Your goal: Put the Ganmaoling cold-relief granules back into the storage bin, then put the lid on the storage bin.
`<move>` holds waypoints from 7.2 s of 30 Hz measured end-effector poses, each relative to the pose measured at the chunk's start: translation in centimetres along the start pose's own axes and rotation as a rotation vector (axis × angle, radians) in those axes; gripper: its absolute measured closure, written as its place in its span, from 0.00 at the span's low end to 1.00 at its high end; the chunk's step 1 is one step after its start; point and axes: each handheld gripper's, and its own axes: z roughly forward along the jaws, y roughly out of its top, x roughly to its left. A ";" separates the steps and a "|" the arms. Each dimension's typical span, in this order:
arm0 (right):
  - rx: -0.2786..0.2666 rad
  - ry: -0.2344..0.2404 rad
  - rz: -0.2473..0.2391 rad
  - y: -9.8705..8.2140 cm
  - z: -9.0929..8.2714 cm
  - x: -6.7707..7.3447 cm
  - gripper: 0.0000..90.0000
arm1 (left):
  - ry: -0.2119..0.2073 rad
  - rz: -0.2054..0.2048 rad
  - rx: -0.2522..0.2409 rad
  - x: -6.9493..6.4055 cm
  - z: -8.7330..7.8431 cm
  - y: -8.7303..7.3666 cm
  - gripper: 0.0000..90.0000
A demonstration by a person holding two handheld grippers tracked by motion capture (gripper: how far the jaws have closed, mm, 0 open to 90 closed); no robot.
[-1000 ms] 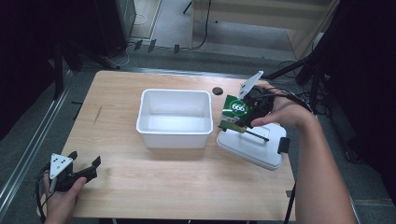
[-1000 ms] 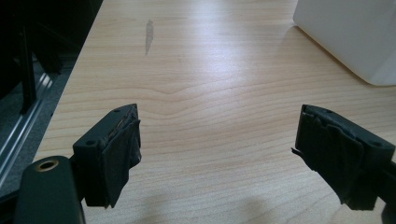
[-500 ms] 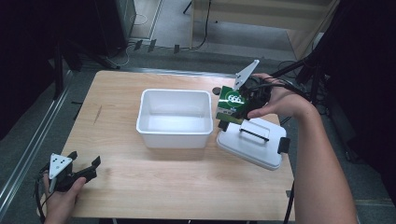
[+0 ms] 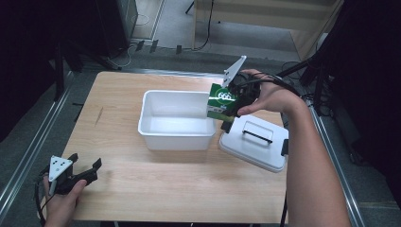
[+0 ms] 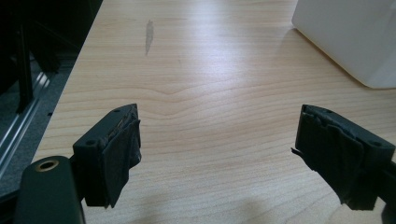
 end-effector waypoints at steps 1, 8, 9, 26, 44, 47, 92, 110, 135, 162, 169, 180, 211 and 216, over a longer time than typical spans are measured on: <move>-0.001 0.000 -0.002 0.2 0.1 0.0 0.19 | 0.000 -0.001 0.000 0.0 0.0 0.0 0.16; -0.009 0.012 -0.016 1.3 1.0 0.0 0.19 | -0.005 -0.009 -0.001 0.1 0.0 0.0 0.16; -0.006 0.011 -0.014 1.4 1.1 0.0 0.19 | -0.006 -0.010 0.000 0.1 0.0 0.0 0.16; -0.016 0.028 -0.049 3.6 2.6 0.3 0.19 | -0.005 -0.014 -0.004 0.2 -0.1 0.0 0.16; 0.001 0.043 -0.077 4.9 4.8 0.5 0.19 | -0.007 -0.016 -0.006 0.2 -0.2 0.0 0.16; 0.006 0.045 -0.081 4.9 5.3 0.6 0.19 | -0.008 -0.016 -0.006 0.2 -0.2 0.0 0.16; 0.068 0.070 -0.098 3.7 11.9 1.0 0.18 | -0.010 -0.016 -0.005 0.2 -0.2 0.0 0.16; 0.128 0.116 -0.086 3.9 13.8 1.2 0.18 | -0.010 -0.018 -0.004 0.3 -0.2 0.0 0.16; 0.117 0.097 -0.011 3.7 13.1 0.9 0.13 | -0.015 -0.018 -0.001 0.3 -0.1 0.0 0.16; -0.006 0.047 0.029 2.5 6.4 -0.1 0.14 | -0.009 -0.014 0.001 0.2 0.0 0.0 0.16; 0.003 0.029 0.041 1.0 5.1 -0.4 0.15 | -0.009 -0.011 0.001 0.2 -0.1 0.0 0.16; 0.004 0.002 0.071 -1.6 3.8 -0.3 0.15 | -0.005 -0.011 0.004 0.1 0.0 0.0 0.16; 0.021 -0.049 0.184 -9.8 4.1 0.1 0.19 | 0.000 -0.008 0.008 0.0 0.0 0.0 0.16; 0.034 -0.054 0.200 -11.0 4.5 0.2 0.20 | 0.004 -0.006 0.007 0.0 0.0 0.0 0.16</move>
